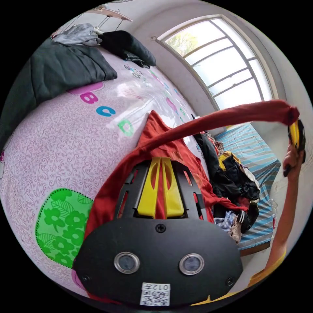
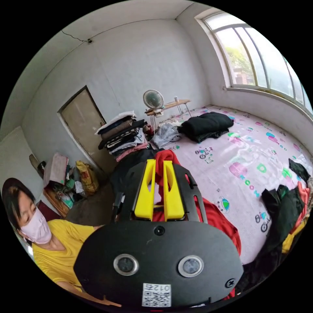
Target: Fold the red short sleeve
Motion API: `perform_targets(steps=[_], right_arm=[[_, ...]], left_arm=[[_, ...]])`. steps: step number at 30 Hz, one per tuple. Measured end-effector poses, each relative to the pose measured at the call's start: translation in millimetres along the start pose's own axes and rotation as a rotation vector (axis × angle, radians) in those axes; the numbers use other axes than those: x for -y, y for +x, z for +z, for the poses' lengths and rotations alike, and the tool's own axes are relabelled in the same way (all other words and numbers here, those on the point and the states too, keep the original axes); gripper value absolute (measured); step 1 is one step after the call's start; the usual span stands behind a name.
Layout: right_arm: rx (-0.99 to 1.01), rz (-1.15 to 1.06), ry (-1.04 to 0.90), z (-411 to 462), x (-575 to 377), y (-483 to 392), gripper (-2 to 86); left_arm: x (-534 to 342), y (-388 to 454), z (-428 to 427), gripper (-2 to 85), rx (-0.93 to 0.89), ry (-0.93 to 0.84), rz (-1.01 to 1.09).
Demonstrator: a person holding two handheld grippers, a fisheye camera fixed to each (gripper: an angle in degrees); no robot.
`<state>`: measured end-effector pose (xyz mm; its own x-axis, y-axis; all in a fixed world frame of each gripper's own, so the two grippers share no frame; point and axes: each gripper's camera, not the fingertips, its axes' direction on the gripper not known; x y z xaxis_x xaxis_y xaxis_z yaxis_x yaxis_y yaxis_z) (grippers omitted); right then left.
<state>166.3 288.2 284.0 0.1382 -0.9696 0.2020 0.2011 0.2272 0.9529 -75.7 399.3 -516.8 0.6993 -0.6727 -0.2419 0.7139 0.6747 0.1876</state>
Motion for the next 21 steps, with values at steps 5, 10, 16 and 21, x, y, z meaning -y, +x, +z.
perform_targets(steps=[5, 10, 16, 21], right_arm=[[0.001, 0.267, -0.065, -1, -135, 126, 1.2], [0.072, 0.598, -0.053, 30, -277, 232, 1.2], [0.101, 0.655, -0.027, 58, -333, 267, 2.0], [-0.472, 0.596, -0.195, 60, -315, 259, 4.3]], left_arm=[[-42, 8, -2, 0.3, 0.0, -0.135, 0.072], [-61, 25, -38, 0.3, 0.058, -0.027, 0.095], [-43, 58, 13, 0.2, -0.012, -0.096, 0.166], [-50, 20, 41, 0.3, 0.018, -0.058, -0.011]])
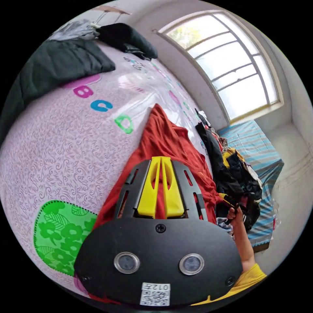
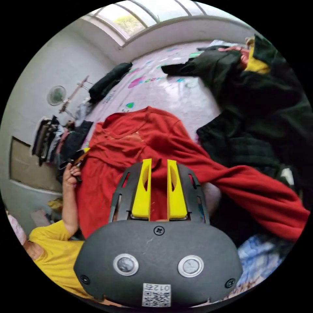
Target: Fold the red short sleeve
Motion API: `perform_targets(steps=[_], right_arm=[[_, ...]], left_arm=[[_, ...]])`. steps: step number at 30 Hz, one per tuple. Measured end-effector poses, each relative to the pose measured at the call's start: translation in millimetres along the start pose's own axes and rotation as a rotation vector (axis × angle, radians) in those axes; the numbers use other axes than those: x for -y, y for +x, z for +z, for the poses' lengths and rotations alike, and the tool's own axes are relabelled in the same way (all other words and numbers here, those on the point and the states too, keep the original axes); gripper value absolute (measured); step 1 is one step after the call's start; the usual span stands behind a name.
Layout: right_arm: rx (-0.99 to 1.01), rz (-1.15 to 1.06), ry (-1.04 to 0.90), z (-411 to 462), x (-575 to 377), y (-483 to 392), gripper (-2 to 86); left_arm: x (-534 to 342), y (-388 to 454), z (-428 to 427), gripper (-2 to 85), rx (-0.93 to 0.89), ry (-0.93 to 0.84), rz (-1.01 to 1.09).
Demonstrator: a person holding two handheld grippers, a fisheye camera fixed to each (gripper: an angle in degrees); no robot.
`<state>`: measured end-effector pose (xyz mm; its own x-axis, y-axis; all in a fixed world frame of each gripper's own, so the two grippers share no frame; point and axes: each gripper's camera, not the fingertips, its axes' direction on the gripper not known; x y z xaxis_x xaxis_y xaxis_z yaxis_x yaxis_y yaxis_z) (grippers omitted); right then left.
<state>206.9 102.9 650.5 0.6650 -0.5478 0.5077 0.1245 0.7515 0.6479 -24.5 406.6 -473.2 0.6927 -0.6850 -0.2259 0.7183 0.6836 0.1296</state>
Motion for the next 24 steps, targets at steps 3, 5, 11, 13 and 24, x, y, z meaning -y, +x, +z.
perform_targets(steps=[3, 5, 11, 13, 24], right_arm=[[-0.102, -0.195, 0.154, 0, 22, -62, 3.2], [-0.018, -0.339, 0.128, 27, 49, -113, 2.7], [0.09, -0.632, -0.082, 179, 133, -270, 2.6], [0.062, -0.676, -0.081, 213, 147, -301, 2.5], [-0.232, -0.901, -0.127, 354, 171, -399, 1.1]], left_arm=[[-11, -18, 1, 0.3, -0.048, 0.038, -0.072], [-16, -21, -5, 0.3, -0.061, 0.092, -0.136], [-29, -34, -17, 0.2, -0.08, 0.141, -0.243], [-31, -42, -18, 0.2, -0.137, 0.148, -0.283], [-21, 23, -30, 0.2, -0.043, 0.219, -0.081]])
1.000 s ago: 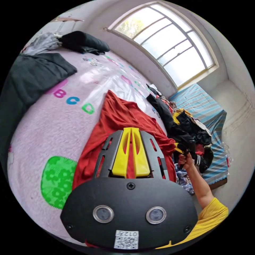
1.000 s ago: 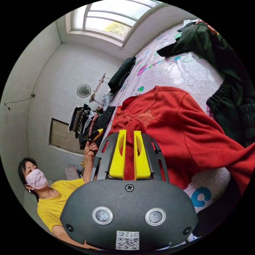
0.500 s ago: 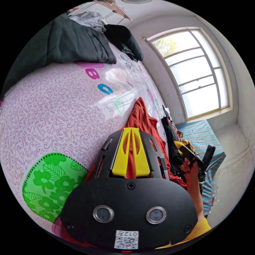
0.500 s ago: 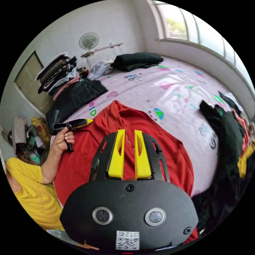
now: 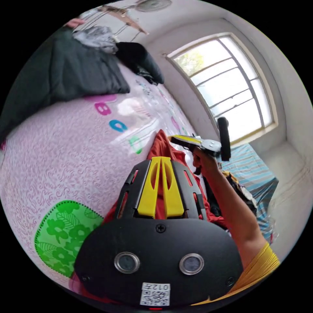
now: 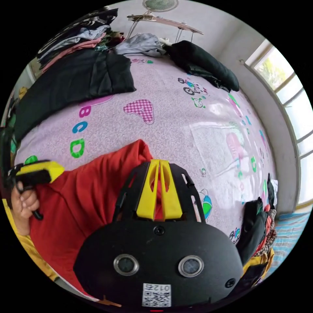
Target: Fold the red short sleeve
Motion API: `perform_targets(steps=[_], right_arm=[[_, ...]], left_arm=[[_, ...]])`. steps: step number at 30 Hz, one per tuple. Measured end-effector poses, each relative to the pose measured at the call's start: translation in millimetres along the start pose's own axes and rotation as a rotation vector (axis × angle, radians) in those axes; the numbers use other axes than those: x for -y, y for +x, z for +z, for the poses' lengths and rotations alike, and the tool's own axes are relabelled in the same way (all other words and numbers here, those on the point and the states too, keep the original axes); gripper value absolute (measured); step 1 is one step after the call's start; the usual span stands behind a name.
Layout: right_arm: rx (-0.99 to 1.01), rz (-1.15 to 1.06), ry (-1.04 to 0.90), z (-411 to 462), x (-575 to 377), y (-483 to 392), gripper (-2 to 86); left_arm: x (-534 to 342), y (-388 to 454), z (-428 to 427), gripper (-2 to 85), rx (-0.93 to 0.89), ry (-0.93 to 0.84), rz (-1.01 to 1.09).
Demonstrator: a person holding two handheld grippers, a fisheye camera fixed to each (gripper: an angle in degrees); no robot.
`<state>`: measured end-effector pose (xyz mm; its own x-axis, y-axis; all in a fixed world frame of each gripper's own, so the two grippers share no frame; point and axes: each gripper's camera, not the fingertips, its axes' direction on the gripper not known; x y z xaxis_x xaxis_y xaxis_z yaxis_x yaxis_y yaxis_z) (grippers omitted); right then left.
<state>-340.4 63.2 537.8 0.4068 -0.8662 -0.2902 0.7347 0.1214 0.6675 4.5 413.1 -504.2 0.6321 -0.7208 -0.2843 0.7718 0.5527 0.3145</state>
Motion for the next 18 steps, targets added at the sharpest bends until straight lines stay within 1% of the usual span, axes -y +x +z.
perform_targets(steps=[2, 4, 5, 7, 9, 11, 13, 15, 16, 17, 18], right_arm=[[-0.006, 0.05, 0.008, 12, 14, 6, 1.0], [-0.026, 0.105, 0.019, 16, 23, 11, 0.9], [-0.015, 0.121, 0.061, 10, 23, 12, 0.9], [0.076, 0.089, 0.095, 0, 16, 11, 1.0], [0.241, 0.03, 0.063, -4, 3, 7, 1.0], [0.292, -0.001, 0.041, -3, -8, 1, 1.0], [0.25, -0.018, 0.005, 7, -12, -7, 1.0], [0.203, -0.053, -0.072, 30, -7, -18, 1.1], [0.199, -0.062, -0.079, 34, -4, -20, 1.0], [0.178, -0.039, -0.041, 35, 3, -18, 0.9], [0.125, 0.01, -0.042, 41, 13, -13, 0.7]], left_arm=[[6, 29, 9, 0.2, 0.048, -0.047, 0.117], [10, 45, 21, 0.3, 0.067, -0.121, 0.181], [12, 52, 28, 0.3, 0.08, -0.164, 0.199], [13, 56, 35, 0.4, 0.104, -0.191, 0.179], [15, 60, 36, 0.4, 0.106, -0.196, 0.163], [20, 68, 39, 0.4, 0.122, -0.219, 0.181], [23, 78, 46, 0.4, 0.155, -0.266, 0.22], [25, 87, 54, 0.4, 0.201, -0.315, 0.258], [27, 92, 58, 0.4, 0.221, -0.342, 0.274], [29, 97, 60, 0.4, 0.225, -0.343, 0.283], [30, 99, 60, 0.4, 0.228, -0.343, 0.285]])
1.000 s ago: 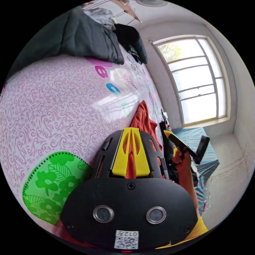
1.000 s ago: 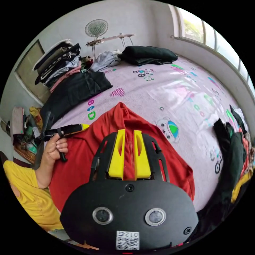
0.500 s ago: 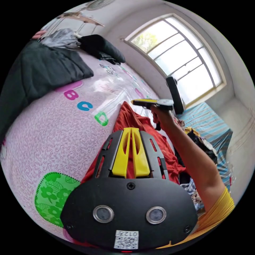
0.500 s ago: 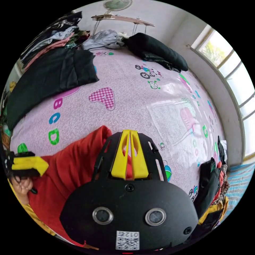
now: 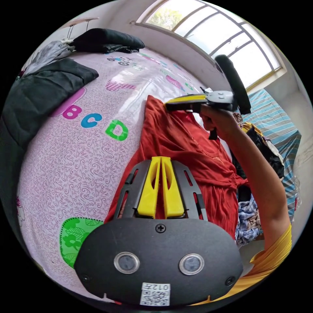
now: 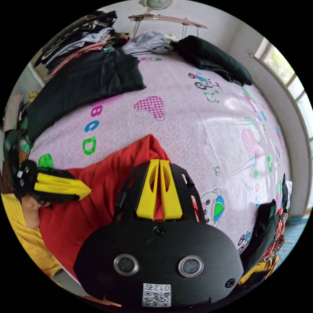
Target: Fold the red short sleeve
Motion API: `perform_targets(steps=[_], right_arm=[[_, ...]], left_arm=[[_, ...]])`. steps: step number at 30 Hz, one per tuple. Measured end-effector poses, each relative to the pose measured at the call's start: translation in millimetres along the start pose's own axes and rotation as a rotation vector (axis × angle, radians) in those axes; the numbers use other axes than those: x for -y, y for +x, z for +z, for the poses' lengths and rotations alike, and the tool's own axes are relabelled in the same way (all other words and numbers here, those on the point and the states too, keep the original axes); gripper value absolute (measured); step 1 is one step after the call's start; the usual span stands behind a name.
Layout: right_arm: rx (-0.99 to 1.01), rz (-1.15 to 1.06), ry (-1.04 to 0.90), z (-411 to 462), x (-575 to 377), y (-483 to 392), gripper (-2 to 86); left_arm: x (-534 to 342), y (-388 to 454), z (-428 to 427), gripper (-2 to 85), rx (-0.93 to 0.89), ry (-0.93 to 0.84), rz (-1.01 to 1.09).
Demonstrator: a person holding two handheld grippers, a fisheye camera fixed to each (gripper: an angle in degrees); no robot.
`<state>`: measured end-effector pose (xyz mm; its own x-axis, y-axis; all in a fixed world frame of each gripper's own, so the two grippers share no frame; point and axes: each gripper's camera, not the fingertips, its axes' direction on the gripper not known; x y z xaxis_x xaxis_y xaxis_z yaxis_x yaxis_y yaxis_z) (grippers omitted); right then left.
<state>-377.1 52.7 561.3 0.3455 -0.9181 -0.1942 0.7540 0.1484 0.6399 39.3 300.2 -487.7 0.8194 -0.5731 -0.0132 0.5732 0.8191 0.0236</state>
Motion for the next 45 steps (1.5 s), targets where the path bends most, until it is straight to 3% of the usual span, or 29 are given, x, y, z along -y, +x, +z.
perform_targets(steps=[7, 10, 13, 15, 17, 23, 31, 35, 39, 41, 45], right_arm=[[-0.076, 0.0, -0.051, 8, 14, 3, 0.9], [-0.097, 0.005, -0.011, -17, -15, 7, 1.6], [0.064, 0.096, 0.127, -47, -56, 21, 1.7], [0.267, 0.101, 0.1, -40, -75, 28, 1.4], [0.284, 0.111, 0.048, -26, -80, 28, 1.3], [0.156, 0.046, 0.013, -18, -76, 15, 0.4], [0.037, 0.085, 0.024, -49, -72, 25, 0.1], [-0.088, 0.111, 0.148, -75, -71, 25, 0.2], [-0.181, 0.051, -0.014, -40, -64, 17, 0.3], [-0.204, 0.035, 0.006, -53, -67, 12, 0.2], [-0.21, 0.045, 0.015, -101, -100, 22, 0.2]], left_arm=[[19, 11, -12, 0.5, 0.045, 0.0, 0.009], [24, 20, -31, 0.4, 0.097, 0.08, 0.022], [27, 46, -46, 0.4, -0.054, 0.184, 0.16], [36, 60, -33, 0.4, -0.183, 0.104, 0.233], [43, 78, -13, 0.4, -0.082, 0.009, 0.237], [59, 99, 5, 0.4, 0.076, -0.11, 0.28], [76, 94, -3, 0.5, 0.02, -0.111, 0.244], [83, 98, -7, 0.5, 0.029, -0.116, 0.26], [88, 100, -11, 0.4, 0.039, -0.119, 0.279], [92, 101, -15, 0.3, 0.04, -0.12, 0.282], [93, 101, -47, 0.3, 0.036, 0.05, 0.269]])
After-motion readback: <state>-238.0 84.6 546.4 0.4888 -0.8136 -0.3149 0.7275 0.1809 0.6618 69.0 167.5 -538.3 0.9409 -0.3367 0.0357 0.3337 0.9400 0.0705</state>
